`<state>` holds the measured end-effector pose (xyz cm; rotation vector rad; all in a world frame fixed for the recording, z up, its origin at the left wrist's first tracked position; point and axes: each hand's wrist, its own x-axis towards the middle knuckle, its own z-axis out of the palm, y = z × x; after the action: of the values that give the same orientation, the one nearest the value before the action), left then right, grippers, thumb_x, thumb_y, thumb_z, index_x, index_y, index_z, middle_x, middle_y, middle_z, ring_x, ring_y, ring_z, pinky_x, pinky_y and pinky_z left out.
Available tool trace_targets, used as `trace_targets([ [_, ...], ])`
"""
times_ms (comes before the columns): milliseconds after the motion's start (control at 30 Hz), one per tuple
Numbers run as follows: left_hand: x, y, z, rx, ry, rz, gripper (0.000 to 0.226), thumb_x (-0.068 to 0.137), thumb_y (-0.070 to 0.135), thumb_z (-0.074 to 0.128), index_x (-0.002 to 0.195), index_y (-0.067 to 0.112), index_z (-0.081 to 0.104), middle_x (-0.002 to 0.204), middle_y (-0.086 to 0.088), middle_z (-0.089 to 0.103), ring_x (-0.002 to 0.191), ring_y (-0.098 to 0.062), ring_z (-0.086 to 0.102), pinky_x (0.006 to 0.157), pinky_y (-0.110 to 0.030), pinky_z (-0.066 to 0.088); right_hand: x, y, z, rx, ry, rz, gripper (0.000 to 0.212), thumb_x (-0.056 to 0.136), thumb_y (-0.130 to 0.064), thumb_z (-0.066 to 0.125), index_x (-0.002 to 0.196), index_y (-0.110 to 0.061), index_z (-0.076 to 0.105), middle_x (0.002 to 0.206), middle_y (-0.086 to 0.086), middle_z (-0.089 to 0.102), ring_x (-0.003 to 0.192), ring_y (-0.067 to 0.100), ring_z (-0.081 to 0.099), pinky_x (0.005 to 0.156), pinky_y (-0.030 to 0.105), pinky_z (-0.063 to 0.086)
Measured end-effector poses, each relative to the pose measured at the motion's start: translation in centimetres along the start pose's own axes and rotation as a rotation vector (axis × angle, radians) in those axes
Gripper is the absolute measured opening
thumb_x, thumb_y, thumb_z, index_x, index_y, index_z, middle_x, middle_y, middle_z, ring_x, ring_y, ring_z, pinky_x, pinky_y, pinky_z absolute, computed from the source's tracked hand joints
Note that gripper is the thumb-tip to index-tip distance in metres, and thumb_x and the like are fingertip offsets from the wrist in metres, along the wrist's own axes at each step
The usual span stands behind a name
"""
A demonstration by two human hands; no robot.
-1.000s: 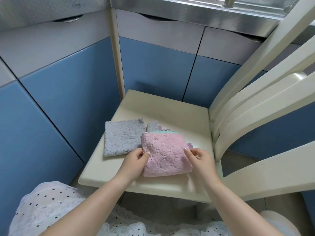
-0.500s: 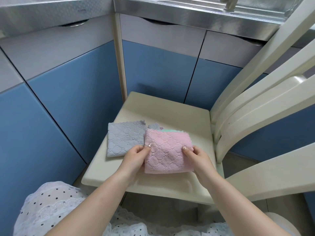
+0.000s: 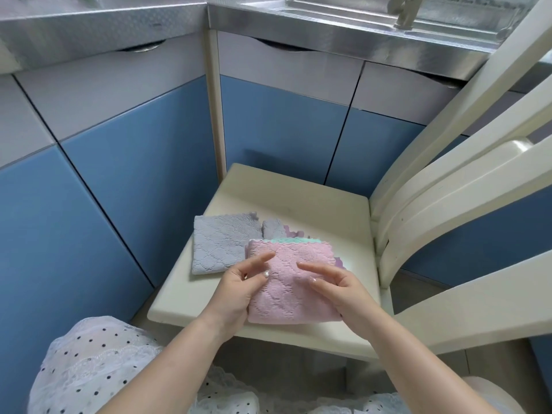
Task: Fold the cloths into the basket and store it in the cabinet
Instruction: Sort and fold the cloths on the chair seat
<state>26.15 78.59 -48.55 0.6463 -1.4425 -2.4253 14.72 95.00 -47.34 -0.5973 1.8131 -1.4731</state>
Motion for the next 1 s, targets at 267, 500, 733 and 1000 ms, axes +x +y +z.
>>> trace_targets([
  [267, -0.2, 1.7, -3.4, 0.512, 0.166, 0.255, 0.050, 0.086, 0.010, 0.066, 0.131, 0.028, 0.052, 0.141, 0.014, 0.043, 0.132, 0.005, 0.035, 0.113, -0.028, 0.030, 1.4, -2.0, 3.4, -0.195, 0.134, -0.178, 0.043, 0.084, -0.009, 0.068, 0.108, -0.043, 0.059, 0.119, -0.027, 0.054, 0.114, -0.013, 0.047, 0.098, 0.003, 0.030],
  [500, 2.3, 5.5, -9.4, 0.634, 0.328, 0.175, 0.053, 0.088, 0.007, 0.063, 0.137, 0.021, 0.048, 0.146, 0.009, 0.038, 0.134, -0.006, 0.035, 0.114, -0.036, 0.029, 7.7, -3.3, 9.1, -0.066, -0.010, -0.083, 0.049, 0.088, 0.002, 0.057, 0.129, -0.025, 0.055, 0.122, -0.018, 0.056, 0.102, -0.019, 0.050, 0.094, 0.005, 0.037],
  [733, 7.6, 6.6, -8.8, 0.750, 0.288, 0.187, 0.056, 0.088, 0.000, 0.058, 0.141, 0.008, 0.041, 0.153, 0.000, 0.029, 0.140, -0.005, 0.023, 0.104, -0.009, 0.015, 13.2, -2.1, 8.2, -0.224, 0.140, -0.110, 0.038, 0.088, 0.004, 0.056, 0.123, -0.011, 0.060, 0.129, 0.000, 0.056, 0.108, -0.007, 0.054, 0.094, 0.004, 0.032],
  [1000, 8.8, 5.9, -10.5, 0.879, 0.273, 0.085, 0.060, 0.087, 0.002, 0.057, 0.143, 0.005, 0.034, 0.155, -0.005, 0.023, 0.143, -0.011, 0.019, 0.107, -0.012, 0.010, 15.3, -0.8, 7.9, -0.576, 0.084, -0.103, 0.039, 0.085, -0.018, 0.066, 0.123, -0.024, 0.061, 0.128, -0.004, 0.053, 0.123, 0.011, 0.047, 0.094, 0.012, 0.029],
])
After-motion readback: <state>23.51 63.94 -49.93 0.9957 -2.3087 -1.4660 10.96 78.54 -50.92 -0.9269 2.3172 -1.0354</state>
